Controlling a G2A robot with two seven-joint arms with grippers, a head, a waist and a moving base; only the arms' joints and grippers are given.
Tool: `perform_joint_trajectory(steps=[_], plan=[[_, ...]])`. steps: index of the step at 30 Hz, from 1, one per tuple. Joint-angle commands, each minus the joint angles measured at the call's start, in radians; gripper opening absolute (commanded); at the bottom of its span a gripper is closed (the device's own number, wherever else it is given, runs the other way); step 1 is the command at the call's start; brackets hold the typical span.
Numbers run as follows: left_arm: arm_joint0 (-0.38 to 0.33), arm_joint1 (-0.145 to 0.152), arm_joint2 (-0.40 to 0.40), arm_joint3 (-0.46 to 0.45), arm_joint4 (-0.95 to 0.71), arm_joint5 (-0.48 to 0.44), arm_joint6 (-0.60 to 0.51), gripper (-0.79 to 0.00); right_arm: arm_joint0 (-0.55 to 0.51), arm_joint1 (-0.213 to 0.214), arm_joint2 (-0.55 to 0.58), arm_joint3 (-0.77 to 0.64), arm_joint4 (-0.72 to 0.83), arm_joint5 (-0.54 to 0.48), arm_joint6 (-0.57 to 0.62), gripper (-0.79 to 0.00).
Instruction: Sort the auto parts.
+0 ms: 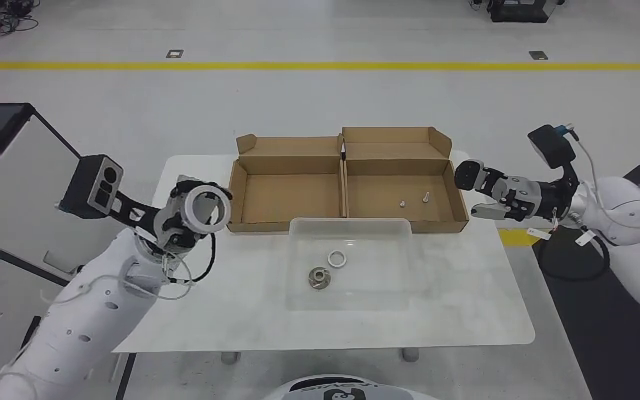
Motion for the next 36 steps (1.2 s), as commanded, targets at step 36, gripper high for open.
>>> perform_joint_trajectory(steps=[36], plan=[[-0.031, 0.019, -0.026, -0.028, -0.119, 0.000, 0.000, -0.785, 0.000, 0.000, 0.000, 0.000, 0.000, 0.000, 0.000, 0.000]])
